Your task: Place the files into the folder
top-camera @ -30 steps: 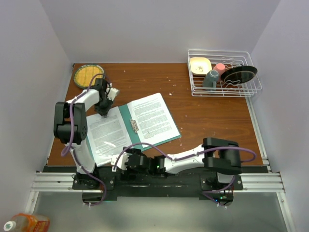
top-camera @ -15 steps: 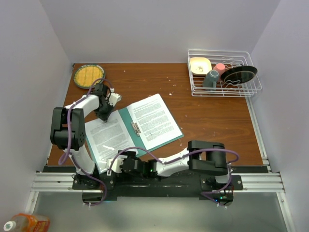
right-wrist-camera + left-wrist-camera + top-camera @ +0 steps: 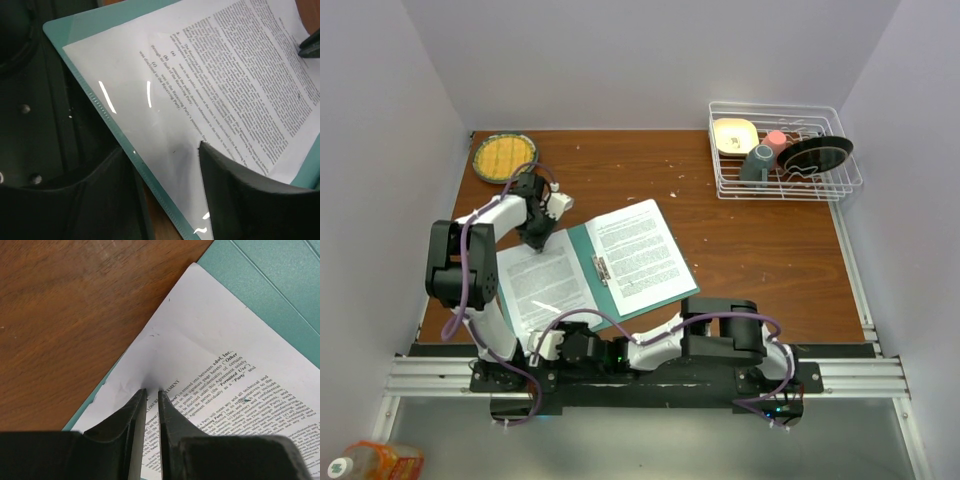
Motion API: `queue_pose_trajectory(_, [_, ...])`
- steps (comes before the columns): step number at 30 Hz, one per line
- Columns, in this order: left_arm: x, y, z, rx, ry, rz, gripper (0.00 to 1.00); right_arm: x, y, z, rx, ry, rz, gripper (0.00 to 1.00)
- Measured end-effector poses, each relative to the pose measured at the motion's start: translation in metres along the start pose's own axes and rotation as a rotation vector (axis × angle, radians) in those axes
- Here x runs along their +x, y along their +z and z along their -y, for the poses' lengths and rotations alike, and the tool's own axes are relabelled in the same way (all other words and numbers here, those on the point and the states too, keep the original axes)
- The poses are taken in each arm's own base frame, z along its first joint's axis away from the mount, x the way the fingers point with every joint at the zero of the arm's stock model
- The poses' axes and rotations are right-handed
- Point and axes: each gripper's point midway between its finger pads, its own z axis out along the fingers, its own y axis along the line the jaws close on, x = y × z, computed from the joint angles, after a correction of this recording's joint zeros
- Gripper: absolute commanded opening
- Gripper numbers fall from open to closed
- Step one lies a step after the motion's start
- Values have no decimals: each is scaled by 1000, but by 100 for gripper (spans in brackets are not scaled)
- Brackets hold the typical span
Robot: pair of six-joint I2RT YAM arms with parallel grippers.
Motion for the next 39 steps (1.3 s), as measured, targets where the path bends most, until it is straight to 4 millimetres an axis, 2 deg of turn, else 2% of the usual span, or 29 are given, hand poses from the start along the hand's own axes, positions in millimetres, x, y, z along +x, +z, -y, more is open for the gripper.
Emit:
queue_pose_trajectory(2, [0,0,0,3,6,-3,19,-4,2,-5,-11,6,9,43])
queue_pose_trajectory(3, [0,-1,1,6,9,-6,19,-5,2,-7,-15,8,11,35])
queue_pose_trajectory(5, [0,-2,4,15,18,-16,19,-10,0,-8,-19,15,19,28])
queue_pose_trajectory(6, [1,-2,6,26,23,-23,19,-12,-1,-7,-17,18,22,24])
queue_pose_trajectory(7, [2,-3,10,36,27,-30,19,-17,-3,-5,-13,25,30,15])
queue_pose_trajectory(9, [5,-7,17,64,36,-52,20,-26,-6,3,6,38,46,8])
queue_pose_trajectory(10, [7,-8,20,74,39,-62,23,-31,-8,9,21,49,55,1])
queue_pose_trajectory(13, [-4,-25,19,72,45,-65,39,-46,-15,26,69,80,76,0])
queue_pose_trajectory(14, [-13,-34,14,57,37,-47,56,-50,-18,32,85,95,83,0])
queue_pose_trajectory(16, [-48,-66,-9,-23,15,59,70,-56,-22,40,110,121,89,0])
queue_pose_trajectory(17, [-68,-89,-22,-72,-12,135,84,-56,-24,43,120,130,86,0])
queue_pose_trajectory(18, [-89,-118,-38,-132,-36,227,88,-56,-27,46,130,140,82,0])
queue_pose_trajectory(19, [-111,-156,-55,-208,-69,346,91,-55,-29,49,139,154,74,0])
queue_pose_trajectory(20, [-122,-185,-65,-258,-90,431,93,-54,-29,50,144,165,70,0])
queue_pose_trajectory(21, [-132,-223,-76,-319,-116,537,93,-52,-30,53,151,177,61,0])
queue_pose_trajectory(24, [-137,-329,-84,-456,-183,817,96,-44,-30,62,165,237,28,0])
queue_pose_trajectory(27, [-128,-395,-80,-522,-228,1004,97,-36,-35,91,207,362,4,0])
queue_pose_trajectory(29, [-124,-419,-78,-545,-257,1082,97,-34,-43,126,245,495,18,0])
queue_pose_trajectory(32, [-125,-426,-78,-547,-282,1119,96,-32,-64,190,313,702,83,0])
queue_pose_trajectory(34, [-129,-413,-80,-532,-292,1096,95,-31,-88,239,370,838,165,0])
queue_pose_trajectory(36, [-133,-390,-82,-511,-299,1049,95,-34,-106,264,398,917,234,0])
queue_pose_trajectory(39, [-135,-350,-82,-470,-307,960,92,-44,-129,269,366,1015,330,0])
